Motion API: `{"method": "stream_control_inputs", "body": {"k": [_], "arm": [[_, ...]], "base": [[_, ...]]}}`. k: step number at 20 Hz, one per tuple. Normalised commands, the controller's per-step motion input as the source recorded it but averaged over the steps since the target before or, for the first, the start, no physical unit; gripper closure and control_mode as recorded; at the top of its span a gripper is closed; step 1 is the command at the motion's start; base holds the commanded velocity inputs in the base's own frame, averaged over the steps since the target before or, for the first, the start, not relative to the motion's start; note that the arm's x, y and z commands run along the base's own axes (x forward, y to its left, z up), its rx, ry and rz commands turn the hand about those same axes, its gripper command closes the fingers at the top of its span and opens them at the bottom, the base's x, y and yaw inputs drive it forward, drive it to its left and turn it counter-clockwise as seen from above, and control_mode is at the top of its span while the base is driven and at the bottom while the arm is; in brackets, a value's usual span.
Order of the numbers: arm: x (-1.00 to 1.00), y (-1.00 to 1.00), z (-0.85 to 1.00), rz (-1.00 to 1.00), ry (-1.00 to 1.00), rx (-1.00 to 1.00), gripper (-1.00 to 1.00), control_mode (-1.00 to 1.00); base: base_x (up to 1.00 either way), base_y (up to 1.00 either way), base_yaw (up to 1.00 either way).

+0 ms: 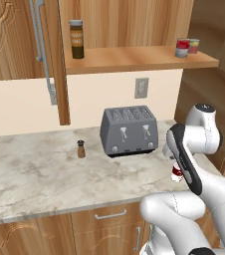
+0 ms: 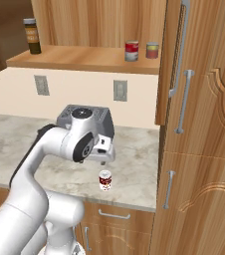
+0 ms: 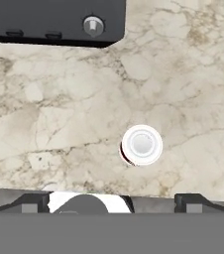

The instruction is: Pick the cans from the counter and place them in their designated side in the cabinet.

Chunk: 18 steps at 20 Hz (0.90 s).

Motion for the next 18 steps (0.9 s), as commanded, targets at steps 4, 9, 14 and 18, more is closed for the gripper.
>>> {"method": "stream_control_inputs", "body": {"k": [4,9,14,18], "arm": [[0.14,-0.12,-0.18,0.00,0.00,0.00,-1.00,-1.00],[0.09,-0.13,-0.24,0.00,0.00,0.00,-1.00,-1.00],[0.05,-0.07,-0.25,0.00,0.00,0.00,-1.00,-1.00],[0.08,0.00,-0.24,0.00,0.00,0.00,-1.00,-1.00]], "base": [[0.00,0.00,0.00],[0.00,0.00,0.00],[0.00,0.00,0.00],[0.00,0.00,0.00]]}}
